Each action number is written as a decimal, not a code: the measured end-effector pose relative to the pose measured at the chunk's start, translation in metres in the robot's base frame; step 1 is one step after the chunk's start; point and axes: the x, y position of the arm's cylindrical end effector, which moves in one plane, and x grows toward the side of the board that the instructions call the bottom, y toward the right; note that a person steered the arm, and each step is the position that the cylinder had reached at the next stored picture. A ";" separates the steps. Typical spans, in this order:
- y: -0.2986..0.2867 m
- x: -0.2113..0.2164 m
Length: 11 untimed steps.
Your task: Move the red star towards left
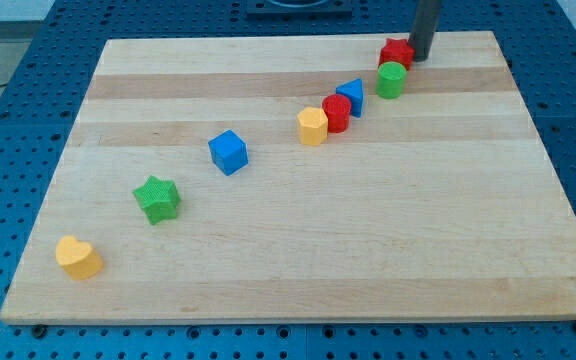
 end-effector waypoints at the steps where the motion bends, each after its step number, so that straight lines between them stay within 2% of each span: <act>1: -0.017 0.001; 2: -0.066 0.001; 3: -0.167 0.009; 4: -0.177 0.010; 5: -0.120 0.020; 6: -0.157 0.065; 7: -0.222 0.065; 8: -0.180 0.056; 9: -0.198 0.028; 11: -0.327 0.056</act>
